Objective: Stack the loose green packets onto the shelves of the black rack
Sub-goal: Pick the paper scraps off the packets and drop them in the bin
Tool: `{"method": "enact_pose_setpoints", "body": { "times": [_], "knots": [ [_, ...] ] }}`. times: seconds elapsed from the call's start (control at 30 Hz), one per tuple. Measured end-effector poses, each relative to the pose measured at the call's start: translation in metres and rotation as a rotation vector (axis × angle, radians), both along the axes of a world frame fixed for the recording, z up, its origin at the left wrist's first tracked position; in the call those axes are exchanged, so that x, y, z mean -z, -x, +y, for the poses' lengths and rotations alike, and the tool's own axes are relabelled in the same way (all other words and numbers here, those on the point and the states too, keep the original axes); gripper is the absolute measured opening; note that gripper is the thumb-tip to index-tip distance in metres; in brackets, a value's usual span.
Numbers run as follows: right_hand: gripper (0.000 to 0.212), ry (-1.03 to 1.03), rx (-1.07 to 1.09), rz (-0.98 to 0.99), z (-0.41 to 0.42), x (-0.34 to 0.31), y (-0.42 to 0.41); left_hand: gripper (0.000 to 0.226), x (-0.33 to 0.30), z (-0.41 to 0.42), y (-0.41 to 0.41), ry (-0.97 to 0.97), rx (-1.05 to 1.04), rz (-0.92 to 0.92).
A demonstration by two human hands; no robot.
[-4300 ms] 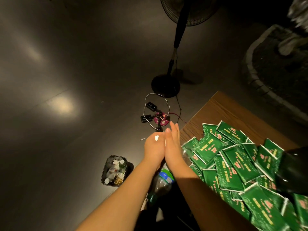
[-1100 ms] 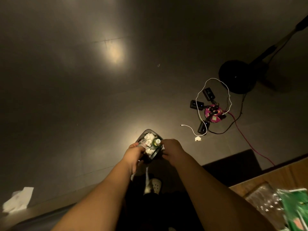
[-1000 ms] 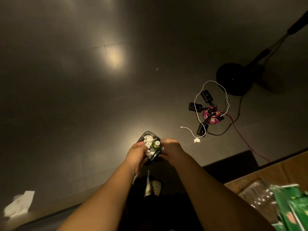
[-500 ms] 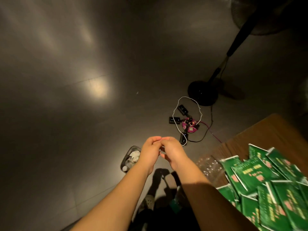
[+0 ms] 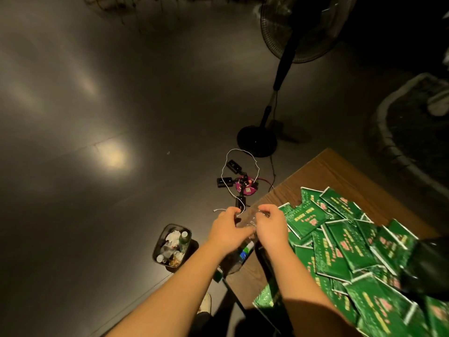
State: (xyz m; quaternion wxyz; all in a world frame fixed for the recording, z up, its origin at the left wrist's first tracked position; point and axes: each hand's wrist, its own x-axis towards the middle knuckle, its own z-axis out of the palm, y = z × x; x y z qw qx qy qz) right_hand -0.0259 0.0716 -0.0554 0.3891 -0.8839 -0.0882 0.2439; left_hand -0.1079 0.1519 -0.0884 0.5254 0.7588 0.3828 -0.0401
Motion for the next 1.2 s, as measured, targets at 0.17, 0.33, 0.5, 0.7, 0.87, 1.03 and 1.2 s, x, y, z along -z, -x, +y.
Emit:
{"method": "enact_pose_setpoints", "body": {
  "times": [0.17, 0.33, 0.5, 0.7, 0.87, 1.03, 1.2],
  "knots": [
    [0.021, -0.097, 0.032, 0.054, -0.012, -0.002, 0.006, 0.086, 0.009, -0.012, 0.006, -0.089, 0.155, 0.054],
    [0.025, -0.175, -0.022, 0.080, -0.003, -0.006, 0.016, 0.082, 0.011, 0.010, 0.023, 0.121, -0.173, 0.014],
    [0.025, -0.101, -0.245, 0.135, 0.030, 0.000, 0.037, 0.076, 0.004, 0.045, 0.050, 0.596, -0.693, -0.167],
    [0.052, -0.067, -0.493, 0.252, 0.074, 0.006, 0.068, 0.069, 0.014, 0.083, 0.084, 0.838, -1.077, -0.309],
    [0.050, -0.025, -0.617, 0.144, 0.104, 0.013, 0.080, 0.047, 0.029, 0.103, 0.108, 1.049, -1.125, -0.341],
    [0.036, 0.110, -0.584, 0.023, 0.131, 0.028, 0.074, 0.019, 0.050, 0.113, 0.118, 0.778, -1.011, -0.060],
    [0.034, 0.289, -0.710, -0.091, 0.155, 0.064, 0.067, 0.018, 0.080, 0.130, 0.130, 0.641, -0.991, 0.042]
  ]
}}
